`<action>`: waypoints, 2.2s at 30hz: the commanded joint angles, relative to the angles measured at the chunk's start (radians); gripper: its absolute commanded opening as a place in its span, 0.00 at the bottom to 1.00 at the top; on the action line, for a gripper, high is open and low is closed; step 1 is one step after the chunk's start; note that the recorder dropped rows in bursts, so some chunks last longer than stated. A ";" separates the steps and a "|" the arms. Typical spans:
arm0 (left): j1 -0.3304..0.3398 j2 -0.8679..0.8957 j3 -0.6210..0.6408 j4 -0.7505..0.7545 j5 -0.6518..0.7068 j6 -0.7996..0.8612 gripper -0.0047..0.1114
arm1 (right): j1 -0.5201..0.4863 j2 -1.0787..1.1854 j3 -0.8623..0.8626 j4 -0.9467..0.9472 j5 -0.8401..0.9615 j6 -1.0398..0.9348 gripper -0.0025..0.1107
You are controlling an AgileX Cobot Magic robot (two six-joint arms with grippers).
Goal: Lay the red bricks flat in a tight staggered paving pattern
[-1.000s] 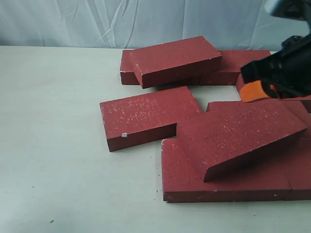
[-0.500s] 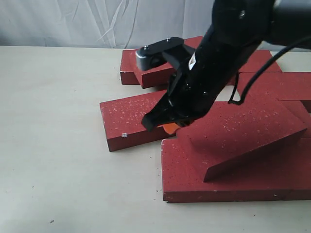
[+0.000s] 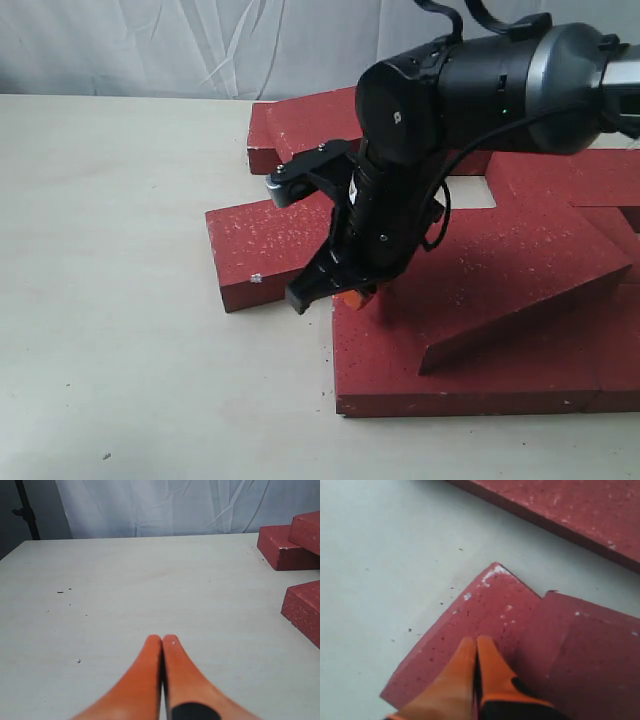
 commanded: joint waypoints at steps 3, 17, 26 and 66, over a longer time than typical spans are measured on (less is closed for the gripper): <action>-0.009 -0.005 0.004 0.000 -0.013 0.001 0.04 | 0.001 0.013 -0.006 -0.180 0.098 0.083 0.02; -0.009 -0.005 0.004 0.000 -0.013 0.001 0.04 | -0.069 0.008 -0.006 -0.369 0.257 0.123 0.02; -0.009 -0.005 0.004 0.000 -0.013 0.001 0.04 | -0.078 -0.022 -0.006 -0.252 -0.018 0.121 0.02; -0.009 -0.005 0.004 0.000 -0.013 0.001 0.04 | -0.195 0.010 -0.138 0.187 -0.018 -0.148 0.02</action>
